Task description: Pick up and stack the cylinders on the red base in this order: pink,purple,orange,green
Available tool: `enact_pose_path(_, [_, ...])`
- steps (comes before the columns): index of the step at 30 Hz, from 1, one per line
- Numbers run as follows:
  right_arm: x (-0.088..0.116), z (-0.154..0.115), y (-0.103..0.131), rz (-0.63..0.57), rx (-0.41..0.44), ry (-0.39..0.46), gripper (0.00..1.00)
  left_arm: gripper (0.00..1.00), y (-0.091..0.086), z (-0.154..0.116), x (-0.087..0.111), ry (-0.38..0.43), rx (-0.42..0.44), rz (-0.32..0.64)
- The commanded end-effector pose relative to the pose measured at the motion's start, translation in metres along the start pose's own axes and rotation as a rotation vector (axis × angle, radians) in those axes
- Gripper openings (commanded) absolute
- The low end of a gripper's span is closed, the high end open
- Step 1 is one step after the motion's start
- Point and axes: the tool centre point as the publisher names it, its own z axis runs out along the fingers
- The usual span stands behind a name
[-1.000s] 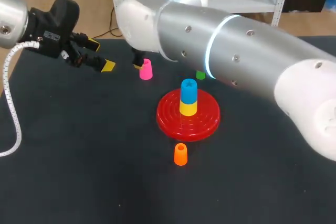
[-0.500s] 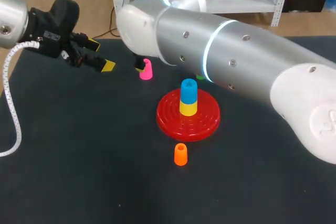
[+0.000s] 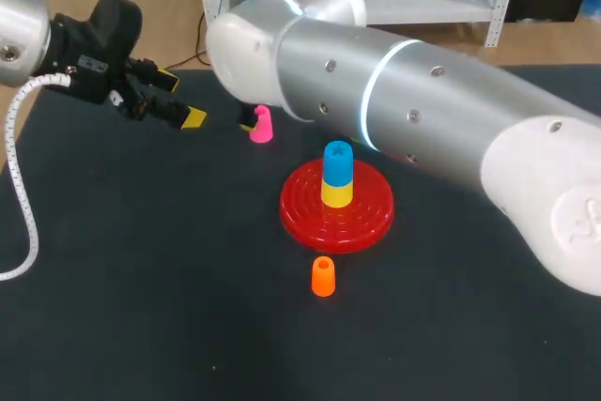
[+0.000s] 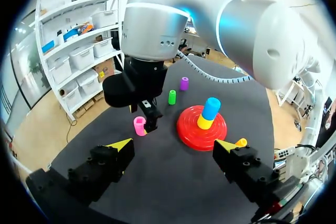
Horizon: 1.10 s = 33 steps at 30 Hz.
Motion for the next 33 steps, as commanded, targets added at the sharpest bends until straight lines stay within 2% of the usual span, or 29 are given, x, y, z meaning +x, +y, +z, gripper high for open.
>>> enact_pose_path(1, [-0.009,0.004,-0.007,0.003,-0.148,0.323,0.42,1.00,0.001,0.000,0.001,-0.003,0.001,0.001])
enact_pose_path(4, [-0.007,0.005,-0.007,0.006,-0.148,0.329,0.27,1.00,0.001,0.000,0.001,-0.003,0.001,0.001])
enact_pose_path(7, [-0.006,0.007,-0.007,0.011,-0.146,0.336,0.27,1.00,0.001,0.000,0.001,-0.003,0.001,0.001])
enact_pose_path(9, [-0.006,0.007,-0.006,0.014,-0.147,0.338,0.23,1.00,0.001,0.000,0.001,-0.003,0.001,0.001])
enact_pose_path(11, [-0.005,0.007,-0.006,0.016,-0.149,0.339,0.00,1.00,0.001,0.000,0.001,-0.003,0.001,0.001])
enact_pose_path(17, [-0.003,-0.009,-0.007,0.040,-0.129,0.319,0.00,1.00,0.001,0.000,0.001,-0.003,0.001,0.001])
enact_pose_path(23, [0.003,-0.069,-0.012,0.077,-0.084,0.221,0.00,1.00,0.001,0.000,0.001,-0.003,0.001,0.001])
enact_pose_path(28, [0.026,-0.122,-0.005,0.090,-0.059,0.138,0.00,1.00,0.001,0.000,0.001,-0.003,0.001,0.001])
enact_pose_path(33, [0.061,-0.155,0.011,0.114,-0.062,0.093,0.00,1.00,0.001,0.000,0.001,-0.003,0.001,0.001])
